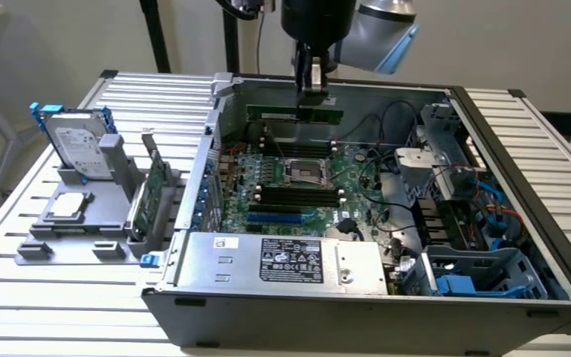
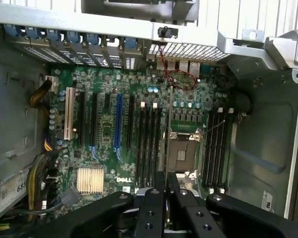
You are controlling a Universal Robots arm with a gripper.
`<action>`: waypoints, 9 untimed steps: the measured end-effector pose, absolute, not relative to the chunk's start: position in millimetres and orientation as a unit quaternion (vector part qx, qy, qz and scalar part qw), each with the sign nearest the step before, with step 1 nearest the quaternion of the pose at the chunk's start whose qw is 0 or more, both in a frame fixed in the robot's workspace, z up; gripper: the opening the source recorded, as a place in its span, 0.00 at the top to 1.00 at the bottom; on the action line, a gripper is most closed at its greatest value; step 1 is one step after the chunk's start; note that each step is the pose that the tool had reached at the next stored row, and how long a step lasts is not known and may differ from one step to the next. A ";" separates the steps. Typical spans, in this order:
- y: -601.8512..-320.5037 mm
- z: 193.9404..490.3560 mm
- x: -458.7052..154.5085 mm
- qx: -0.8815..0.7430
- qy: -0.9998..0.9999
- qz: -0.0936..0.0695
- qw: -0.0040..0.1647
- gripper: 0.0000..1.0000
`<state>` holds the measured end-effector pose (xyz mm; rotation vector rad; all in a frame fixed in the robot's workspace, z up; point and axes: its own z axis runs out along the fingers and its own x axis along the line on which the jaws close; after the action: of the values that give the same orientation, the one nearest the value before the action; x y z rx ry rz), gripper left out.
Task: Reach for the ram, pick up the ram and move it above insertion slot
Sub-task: 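Pick up the ram and move it above insertion slot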
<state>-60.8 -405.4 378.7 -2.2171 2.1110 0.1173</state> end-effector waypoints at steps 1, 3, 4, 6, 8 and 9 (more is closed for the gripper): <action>-405.4 376.9 -60.6 -0.723 0.689 0.039 0.039 0.86; -405.2 373.3 -60.3 -0.723 0.689 0.039 0.040 0.86; -404.9 371.5 -60.1 -0.723 0.689 0.040 0.041 0.86; -403.6 368.7 -59.7 -0.723 0.689 0.041 0.042 0.86; -400.7 367.5 -59.6 -0.723 0.688 0.042 0.043 0.86; -398.6 367.3 -59.6 -0.723 0.688 0.042 0.043 0.86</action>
<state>-59.6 -398.6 367.3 -2.2098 2.1049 0.1296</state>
